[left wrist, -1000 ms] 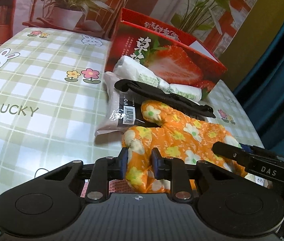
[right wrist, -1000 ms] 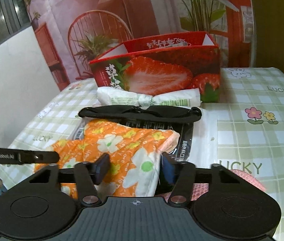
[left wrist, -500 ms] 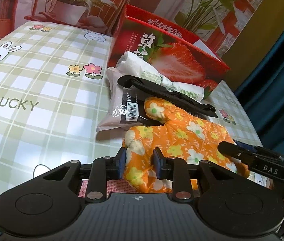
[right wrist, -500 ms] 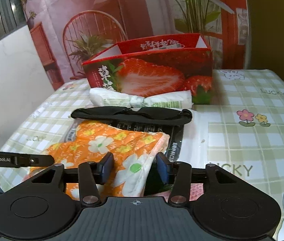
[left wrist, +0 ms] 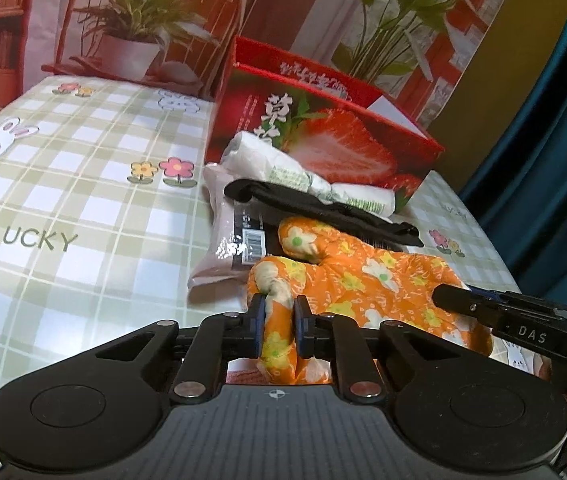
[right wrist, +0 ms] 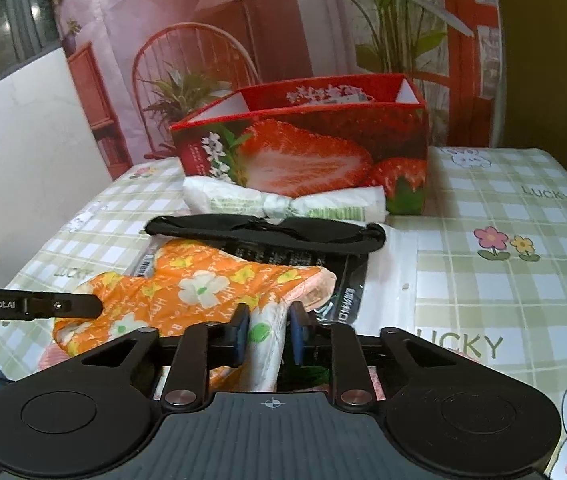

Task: Organize soft objects
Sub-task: 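Lift the orange mitt with the right tool over the red box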

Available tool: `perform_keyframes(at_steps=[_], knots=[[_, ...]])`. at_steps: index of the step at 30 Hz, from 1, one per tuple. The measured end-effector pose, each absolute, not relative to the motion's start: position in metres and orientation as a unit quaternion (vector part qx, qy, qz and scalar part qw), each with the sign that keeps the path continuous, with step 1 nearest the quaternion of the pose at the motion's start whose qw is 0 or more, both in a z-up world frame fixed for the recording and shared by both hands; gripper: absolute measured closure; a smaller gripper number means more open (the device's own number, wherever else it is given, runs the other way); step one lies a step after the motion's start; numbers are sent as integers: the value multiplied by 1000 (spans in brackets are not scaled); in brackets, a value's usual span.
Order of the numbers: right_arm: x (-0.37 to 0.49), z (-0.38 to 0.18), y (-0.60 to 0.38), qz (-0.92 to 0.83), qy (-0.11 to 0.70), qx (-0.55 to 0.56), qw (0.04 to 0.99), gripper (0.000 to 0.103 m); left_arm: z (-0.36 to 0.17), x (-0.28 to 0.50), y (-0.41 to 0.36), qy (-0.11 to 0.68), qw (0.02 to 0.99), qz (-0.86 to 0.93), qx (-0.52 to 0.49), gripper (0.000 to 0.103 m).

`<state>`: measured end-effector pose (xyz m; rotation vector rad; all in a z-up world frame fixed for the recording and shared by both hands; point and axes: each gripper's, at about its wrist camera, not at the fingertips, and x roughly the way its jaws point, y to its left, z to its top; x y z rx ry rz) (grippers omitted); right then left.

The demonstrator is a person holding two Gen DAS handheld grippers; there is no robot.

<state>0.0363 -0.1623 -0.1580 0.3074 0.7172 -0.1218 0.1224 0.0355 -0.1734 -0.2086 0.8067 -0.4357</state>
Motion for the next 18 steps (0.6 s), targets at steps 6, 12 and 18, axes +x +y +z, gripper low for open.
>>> perform_keyframes(at_steps=[6, 12, 18], knots=[[42, -137, -165, -38, 319, 137, 937, 92, -143, 121, 30, 331, 915, -221, -67, 89], [55, -99, -169, -32, 270, 84, 959, 92, -111, 129, 22, 280, 931, -229, -56, 89], [78, -86, -186, -33, 252, 67, 965, 92, -94, 157, 11, 266, 935, -231, -49, 89]])
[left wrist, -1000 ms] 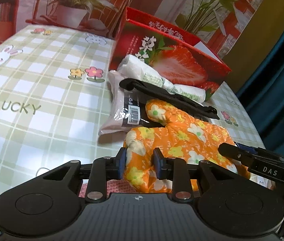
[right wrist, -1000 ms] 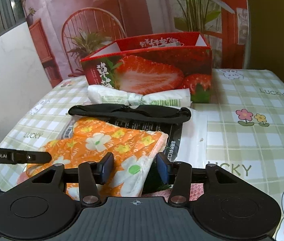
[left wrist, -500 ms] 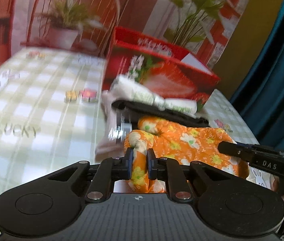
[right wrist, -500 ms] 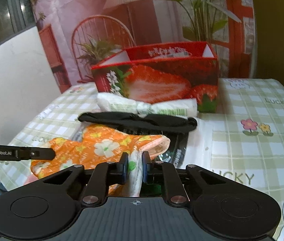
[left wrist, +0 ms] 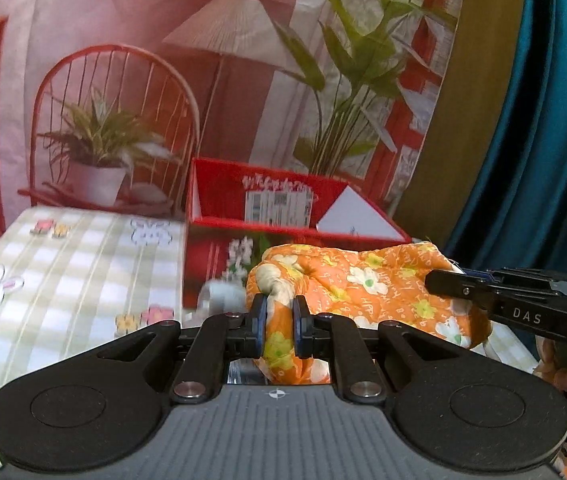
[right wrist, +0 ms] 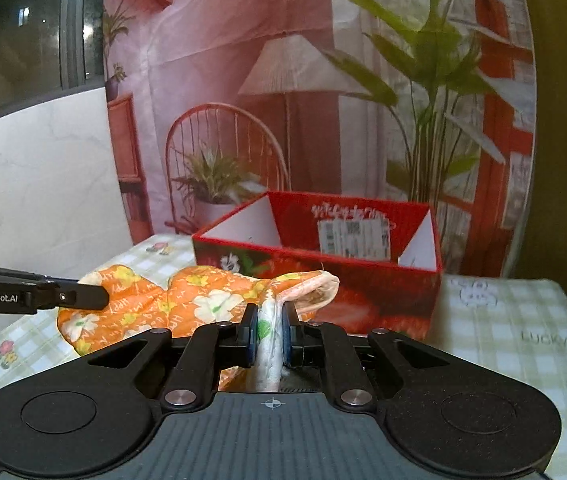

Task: Organize soft objects
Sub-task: 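Lift the orange mitt with the right tool over the red box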

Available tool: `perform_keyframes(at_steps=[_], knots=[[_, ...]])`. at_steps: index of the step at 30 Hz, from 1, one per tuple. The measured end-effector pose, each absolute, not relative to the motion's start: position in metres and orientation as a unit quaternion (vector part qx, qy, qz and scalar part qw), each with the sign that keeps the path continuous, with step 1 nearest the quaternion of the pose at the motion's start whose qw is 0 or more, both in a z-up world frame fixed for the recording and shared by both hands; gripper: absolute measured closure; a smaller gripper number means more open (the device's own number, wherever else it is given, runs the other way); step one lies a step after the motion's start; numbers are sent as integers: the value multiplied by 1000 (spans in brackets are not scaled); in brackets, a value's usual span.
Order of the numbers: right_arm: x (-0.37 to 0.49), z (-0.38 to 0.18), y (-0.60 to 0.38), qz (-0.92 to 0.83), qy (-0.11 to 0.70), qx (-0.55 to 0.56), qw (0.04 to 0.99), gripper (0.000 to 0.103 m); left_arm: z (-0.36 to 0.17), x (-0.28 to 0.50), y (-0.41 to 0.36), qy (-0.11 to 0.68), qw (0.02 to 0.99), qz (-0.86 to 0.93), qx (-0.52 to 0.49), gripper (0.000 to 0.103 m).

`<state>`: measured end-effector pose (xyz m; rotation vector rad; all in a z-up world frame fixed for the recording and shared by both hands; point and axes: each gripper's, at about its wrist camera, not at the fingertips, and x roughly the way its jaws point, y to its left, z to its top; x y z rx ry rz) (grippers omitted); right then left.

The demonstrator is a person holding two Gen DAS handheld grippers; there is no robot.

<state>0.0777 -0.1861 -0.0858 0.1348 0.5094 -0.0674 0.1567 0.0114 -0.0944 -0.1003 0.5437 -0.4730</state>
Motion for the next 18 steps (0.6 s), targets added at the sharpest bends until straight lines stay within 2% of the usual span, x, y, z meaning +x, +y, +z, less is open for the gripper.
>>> perform_keyframes(at_steps=[9, 13, 18], knots=[[139, -58, -219, -38, 220, 21, 974, 92, -52, 227, -12, 222, 951, -211, -36, 89], [177, -66, -245, -55, 208, 25, 976, 92, -65, 277, -32, 225, 953, -205, -12, 89], [231, -96, -270, -71, 225, 40, 971, 92, -80, 333, -55, 267, 947, -176, 16, 89]])
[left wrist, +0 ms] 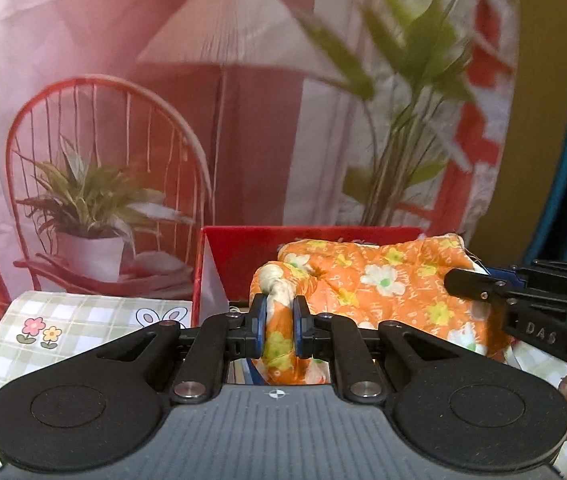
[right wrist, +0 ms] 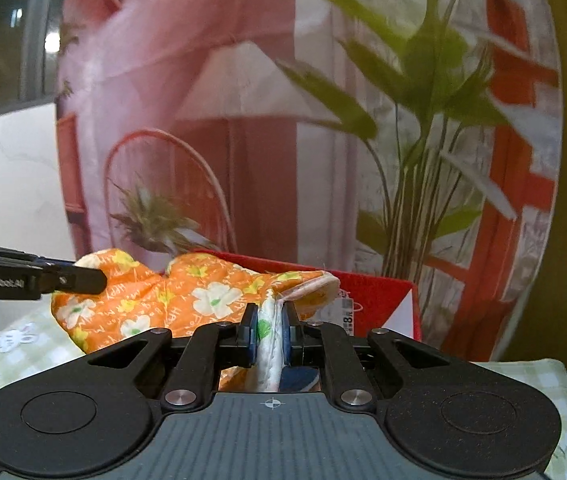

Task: Organize soft objects
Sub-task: 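Lift the orange mitt with the right tool over the red box, then drop the orange mitt into the box and open the right tool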

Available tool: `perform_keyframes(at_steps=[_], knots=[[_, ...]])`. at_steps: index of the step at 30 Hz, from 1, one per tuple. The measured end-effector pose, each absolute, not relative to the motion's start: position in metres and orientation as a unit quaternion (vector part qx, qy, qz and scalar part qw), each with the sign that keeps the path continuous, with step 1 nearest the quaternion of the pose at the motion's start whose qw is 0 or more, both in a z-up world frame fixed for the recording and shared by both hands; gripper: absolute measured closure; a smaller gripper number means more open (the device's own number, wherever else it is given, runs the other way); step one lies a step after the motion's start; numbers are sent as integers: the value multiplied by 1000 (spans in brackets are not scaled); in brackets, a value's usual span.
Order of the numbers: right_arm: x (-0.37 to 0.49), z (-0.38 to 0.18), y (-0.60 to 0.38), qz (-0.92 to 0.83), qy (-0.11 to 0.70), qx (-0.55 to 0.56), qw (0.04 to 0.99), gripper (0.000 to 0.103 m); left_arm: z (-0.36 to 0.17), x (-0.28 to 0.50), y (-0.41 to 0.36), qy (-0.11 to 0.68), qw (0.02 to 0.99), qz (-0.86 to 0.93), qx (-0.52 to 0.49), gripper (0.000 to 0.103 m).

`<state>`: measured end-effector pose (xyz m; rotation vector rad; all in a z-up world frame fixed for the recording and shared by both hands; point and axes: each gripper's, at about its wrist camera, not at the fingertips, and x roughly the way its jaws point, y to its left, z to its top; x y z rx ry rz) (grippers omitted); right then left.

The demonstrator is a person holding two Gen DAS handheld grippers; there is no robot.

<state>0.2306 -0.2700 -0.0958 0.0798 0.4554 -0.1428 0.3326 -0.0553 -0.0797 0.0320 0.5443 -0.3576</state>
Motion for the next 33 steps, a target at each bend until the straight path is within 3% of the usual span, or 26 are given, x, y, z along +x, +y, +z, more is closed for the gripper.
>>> perform_keyframes(at_steps=[12, 13, 17, 20, 23, 33], knots=[[300, -141, -282, -84, 297, -24, 951, 92, -120, 371, -75, 325, 929, -174, 44, 87], [301, -146, -281, -85, 305, -29, 948, 90, -123, 370, -76, 330, 926, -178, 47, 84], [296, -154, -279, -103, 318, -45, 941, 71, -120, 364, -71, 319, 929, -181, 53, 41], [288, -150, -278, -120, 314, -43, 941, 54, -114, 357, -67, 312, 931, -180, 57, 38], [275, -142, -275, -120, 304, -31, 945, 46, -107, 346, -61, 311, 932, -178, 62, 34], [212, -119, -262, -114, 274, 42, 954, 44, -88, 285, -27, 316, 932, -170, 51, 33]])
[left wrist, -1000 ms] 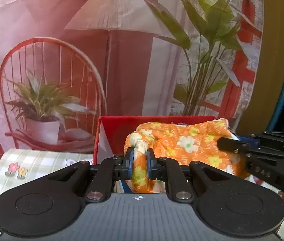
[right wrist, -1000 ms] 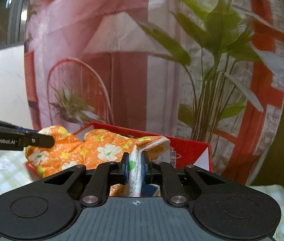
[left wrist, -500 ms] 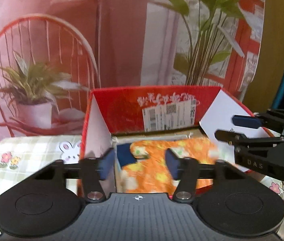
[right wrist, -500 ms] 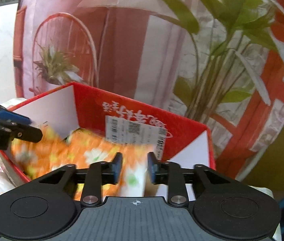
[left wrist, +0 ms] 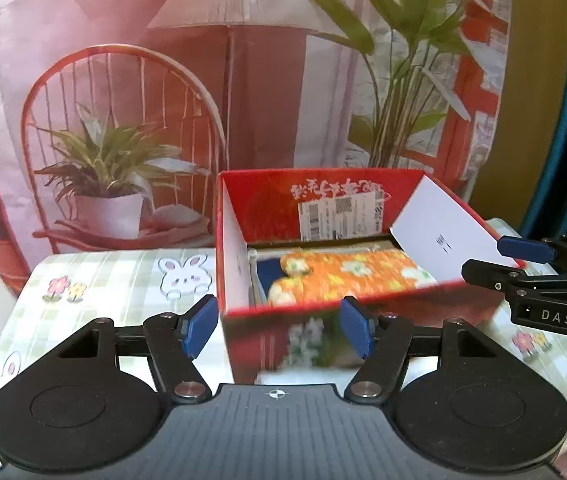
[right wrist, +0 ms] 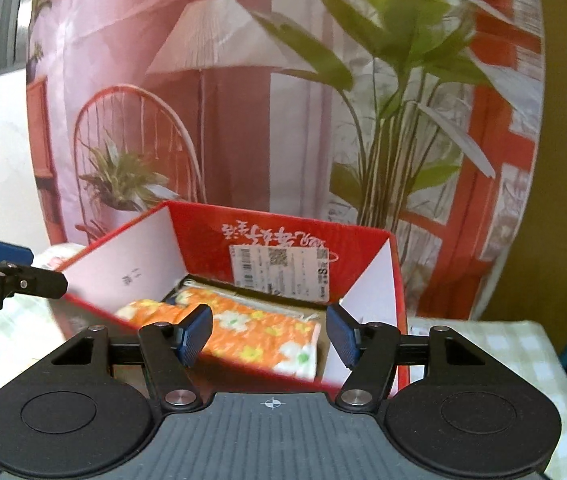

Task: Organize soft objects
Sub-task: 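Drop the orange mitt into the box and open the right tool, then move the right tool to the bread bag and close on it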

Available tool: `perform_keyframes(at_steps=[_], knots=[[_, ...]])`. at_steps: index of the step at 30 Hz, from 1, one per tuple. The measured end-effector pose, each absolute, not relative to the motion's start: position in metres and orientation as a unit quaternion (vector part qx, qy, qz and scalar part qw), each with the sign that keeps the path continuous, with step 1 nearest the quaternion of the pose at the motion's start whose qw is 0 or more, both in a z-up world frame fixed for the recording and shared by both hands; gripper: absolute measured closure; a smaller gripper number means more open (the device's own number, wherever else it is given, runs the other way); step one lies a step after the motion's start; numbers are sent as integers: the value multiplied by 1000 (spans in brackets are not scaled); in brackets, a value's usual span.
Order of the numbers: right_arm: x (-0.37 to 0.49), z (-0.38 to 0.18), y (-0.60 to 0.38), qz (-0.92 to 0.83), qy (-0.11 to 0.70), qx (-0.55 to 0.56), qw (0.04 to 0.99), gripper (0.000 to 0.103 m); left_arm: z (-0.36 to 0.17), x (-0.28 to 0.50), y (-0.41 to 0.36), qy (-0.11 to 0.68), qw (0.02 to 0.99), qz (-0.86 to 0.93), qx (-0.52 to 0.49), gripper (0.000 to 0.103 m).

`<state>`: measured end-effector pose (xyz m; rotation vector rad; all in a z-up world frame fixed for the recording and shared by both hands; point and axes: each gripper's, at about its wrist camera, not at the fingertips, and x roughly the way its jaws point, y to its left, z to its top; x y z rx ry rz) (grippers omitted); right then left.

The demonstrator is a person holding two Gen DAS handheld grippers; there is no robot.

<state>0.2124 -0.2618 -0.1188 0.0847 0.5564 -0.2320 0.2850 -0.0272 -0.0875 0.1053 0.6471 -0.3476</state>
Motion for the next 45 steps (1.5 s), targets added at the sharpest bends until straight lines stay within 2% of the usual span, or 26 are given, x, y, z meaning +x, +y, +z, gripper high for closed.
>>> perform_keyframes(at_steps=[9, 21, 24, 27, 29, 31, 34, 37, 45], knots=[[141, -115, -221, -105, 270, 79, 954, 44, -96, 205, -7, 337, 922, -184, 44, 29], [55, -153, -160, -82, 312, 122, 939, 46, -143, 126, 21, 376, 912, -165, -10, 30], [44, -153, -144, -66, 316, 111, 940, 57, -148, 113, 26, 382, 908, -173, -15, 30], [43, -147, -130, -39, 319, 92, 943, 74, -146, 109, 30, 375, 910, -173, -20, 31], [43, -146, -121, -18, 324, 81, 942, 87, -146, 109, 31, 370, 912, -177, -26, 35], [44, -147, -115, 2, 332, 84, 939, 95, -148, 108, 32, 371, 910, -183, -29, 38], [47, -154, -111, 22, 349, 87, 933, 98, -156, 111, 29, 384, 901, -199, -39, 49], [52, -165, -111, 22, 370, 100, 923, 99, -163, 113, 29, 392, 895, -207, -46, 55], [55, -190, -139, -35, 388, 146, 909, 102, -175, 118, 35, 409, 887, -205, -70, 57]])
